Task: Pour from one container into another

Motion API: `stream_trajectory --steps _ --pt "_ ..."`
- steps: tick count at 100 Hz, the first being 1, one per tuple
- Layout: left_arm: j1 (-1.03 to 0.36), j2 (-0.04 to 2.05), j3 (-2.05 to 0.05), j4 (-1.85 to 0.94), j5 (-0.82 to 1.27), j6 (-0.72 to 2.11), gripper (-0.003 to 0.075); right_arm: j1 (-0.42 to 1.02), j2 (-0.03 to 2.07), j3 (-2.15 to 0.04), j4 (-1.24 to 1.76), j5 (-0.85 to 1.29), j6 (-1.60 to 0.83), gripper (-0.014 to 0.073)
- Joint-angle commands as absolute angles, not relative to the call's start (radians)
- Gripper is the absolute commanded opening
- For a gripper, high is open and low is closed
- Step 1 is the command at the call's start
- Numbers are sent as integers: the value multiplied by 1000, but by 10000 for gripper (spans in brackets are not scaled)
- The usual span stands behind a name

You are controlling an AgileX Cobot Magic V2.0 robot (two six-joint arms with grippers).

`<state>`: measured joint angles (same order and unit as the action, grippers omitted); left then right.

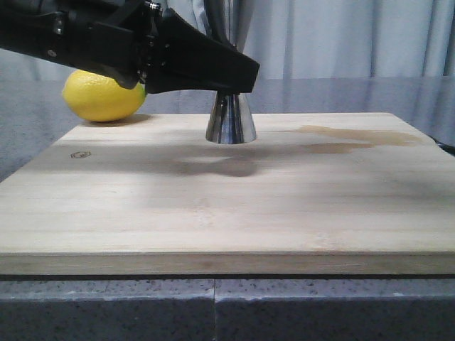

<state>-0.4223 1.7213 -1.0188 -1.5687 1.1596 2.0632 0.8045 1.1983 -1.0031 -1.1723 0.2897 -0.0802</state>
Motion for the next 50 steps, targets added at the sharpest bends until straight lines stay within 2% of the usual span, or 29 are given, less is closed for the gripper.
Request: stream_trajectory --steps 1,50 --pt "-432 1671 -1048 -1640 1262 2051 -13 804 1167 -1043 -1217 260 -87 164" --pt "-432 1671 -1048 -1640 1262 2051 -13 804 1167 -1039 -1256 262 -87 164"
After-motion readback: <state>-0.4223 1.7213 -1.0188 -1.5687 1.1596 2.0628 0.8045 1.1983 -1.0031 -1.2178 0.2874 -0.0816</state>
